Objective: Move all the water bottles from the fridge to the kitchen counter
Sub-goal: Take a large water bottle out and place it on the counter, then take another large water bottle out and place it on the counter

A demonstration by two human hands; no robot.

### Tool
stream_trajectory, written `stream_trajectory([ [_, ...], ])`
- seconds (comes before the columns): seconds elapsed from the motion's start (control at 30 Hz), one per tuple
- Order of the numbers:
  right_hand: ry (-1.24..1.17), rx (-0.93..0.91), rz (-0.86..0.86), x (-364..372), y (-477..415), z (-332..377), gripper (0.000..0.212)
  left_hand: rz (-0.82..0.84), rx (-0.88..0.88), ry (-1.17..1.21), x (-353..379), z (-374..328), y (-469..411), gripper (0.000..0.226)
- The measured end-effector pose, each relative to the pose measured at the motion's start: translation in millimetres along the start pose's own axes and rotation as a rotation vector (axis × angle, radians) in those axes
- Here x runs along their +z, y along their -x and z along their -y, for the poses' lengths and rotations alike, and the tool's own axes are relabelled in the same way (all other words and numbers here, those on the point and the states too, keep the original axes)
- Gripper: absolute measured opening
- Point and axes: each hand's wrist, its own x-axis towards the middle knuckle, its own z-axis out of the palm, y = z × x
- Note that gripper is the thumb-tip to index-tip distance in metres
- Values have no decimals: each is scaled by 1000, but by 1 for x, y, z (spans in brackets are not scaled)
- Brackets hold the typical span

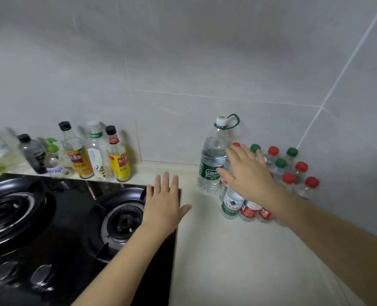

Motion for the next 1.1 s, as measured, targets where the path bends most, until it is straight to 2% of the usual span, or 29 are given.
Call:
stream_trajectory([
  [0.13,-30,-90,-46,-15,60,24,79,-62,-57,-10,-30,-6,74,86],
  [0.27,-89,-164,-12,-12,124,48,75,-170,-167,44,-44,-18,159,85],
  [0.43,-130,-333,28,-5,194,83,90,-239,-370,86,-42,-22,270,83],
  [0.67,-192,-747,3,-17,284,177,76,-309,-647,-48,-53,-12,437,78],
  [0.83,-266,-1099,-80,-53,365,263,68,-368,-915,-170,-70,-15,564,78],
  [1.1,-521,-1537,-201,-134,551,369,67,-594,-1217,-328,-114,-55,776,75],
])
